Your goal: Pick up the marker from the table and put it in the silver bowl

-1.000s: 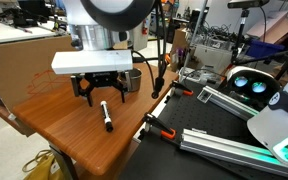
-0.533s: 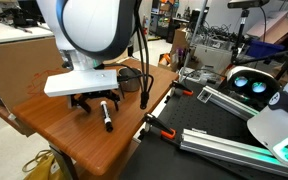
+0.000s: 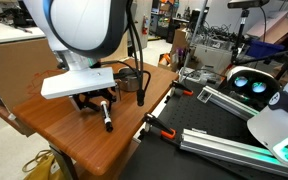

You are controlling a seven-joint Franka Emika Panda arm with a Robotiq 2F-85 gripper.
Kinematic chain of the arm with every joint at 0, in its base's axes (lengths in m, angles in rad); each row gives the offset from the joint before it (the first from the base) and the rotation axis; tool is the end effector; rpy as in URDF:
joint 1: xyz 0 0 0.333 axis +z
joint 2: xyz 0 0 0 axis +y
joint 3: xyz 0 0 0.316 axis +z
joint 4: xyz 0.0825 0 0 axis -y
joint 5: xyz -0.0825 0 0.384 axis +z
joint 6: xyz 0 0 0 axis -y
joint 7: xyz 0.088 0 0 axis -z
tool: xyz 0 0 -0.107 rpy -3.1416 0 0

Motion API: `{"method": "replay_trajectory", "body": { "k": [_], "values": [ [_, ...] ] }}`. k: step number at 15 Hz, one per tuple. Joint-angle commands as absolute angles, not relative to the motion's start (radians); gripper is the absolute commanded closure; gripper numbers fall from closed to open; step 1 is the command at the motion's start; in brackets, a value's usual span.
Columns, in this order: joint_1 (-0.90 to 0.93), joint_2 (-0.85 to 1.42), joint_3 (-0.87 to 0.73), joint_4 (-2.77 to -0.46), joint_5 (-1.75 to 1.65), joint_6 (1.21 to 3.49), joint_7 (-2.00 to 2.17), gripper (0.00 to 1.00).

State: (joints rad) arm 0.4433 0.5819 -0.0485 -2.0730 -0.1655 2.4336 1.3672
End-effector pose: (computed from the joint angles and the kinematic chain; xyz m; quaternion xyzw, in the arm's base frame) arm 0.5153 0.2131 0.1275 0.9079 -0.3998 -0.0239 0.1235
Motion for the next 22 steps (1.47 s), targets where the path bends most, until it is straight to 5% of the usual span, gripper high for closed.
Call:
{"method": "replay_trajectory", "body": {
  "k": [1, 3, 13, 22],
  "values": [
    [0.454, 0.608, -0.054, -2.044, -0.196, 2.434, 1.383, 0.93],
    [0.453, 0.593, -0.051, -2.056, -0.198, 2.445, 1.378, 1.00],
    [0.429, 0.358, -0.040, -2.198, -0.210, 2.478, 1.358, 0.99],
    [0.305, 0.029, -0.027, -2.384, -0.577, 2.339, 1.580, 0.99]
  ]
}}
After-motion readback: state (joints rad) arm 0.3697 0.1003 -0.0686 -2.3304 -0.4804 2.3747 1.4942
